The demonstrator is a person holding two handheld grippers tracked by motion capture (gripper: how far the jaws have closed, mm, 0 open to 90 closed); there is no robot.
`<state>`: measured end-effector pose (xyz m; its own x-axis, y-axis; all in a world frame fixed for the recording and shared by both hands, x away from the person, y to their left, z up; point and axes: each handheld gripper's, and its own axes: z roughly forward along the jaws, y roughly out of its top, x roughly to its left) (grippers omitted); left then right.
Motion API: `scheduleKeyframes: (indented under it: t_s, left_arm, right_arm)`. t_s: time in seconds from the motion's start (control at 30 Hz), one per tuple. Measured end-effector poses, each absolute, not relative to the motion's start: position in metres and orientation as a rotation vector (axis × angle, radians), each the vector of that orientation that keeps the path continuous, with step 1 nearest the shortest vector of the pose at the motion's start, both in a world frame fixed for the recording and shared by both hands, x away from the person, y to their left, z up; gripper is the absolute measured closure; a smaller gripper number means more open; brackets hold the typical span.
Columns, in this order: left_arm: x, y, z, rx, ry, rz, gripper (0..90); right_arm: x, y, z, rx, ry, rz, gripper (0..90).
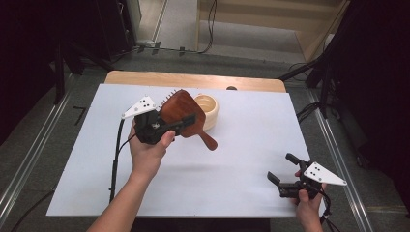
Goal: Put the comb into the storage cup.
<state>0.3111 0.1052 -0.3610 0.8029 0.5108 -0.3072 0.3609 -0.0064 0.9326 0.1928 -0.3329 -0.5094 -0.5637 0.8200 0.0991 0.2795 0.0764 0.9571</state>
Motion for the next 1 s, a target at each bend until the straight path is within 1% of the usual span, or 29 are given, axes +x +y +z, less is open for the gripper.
scheduleKeyframes:
  t_s: [1.0]
  left_arm:
    - [0.34, 0.101, -0.348, 1.598, 0.721, 0.169, 57.1]
  right_arm:
    - [0.19, -0.33, -0.512, 1.058, 1.894, 1.509, 0.0]
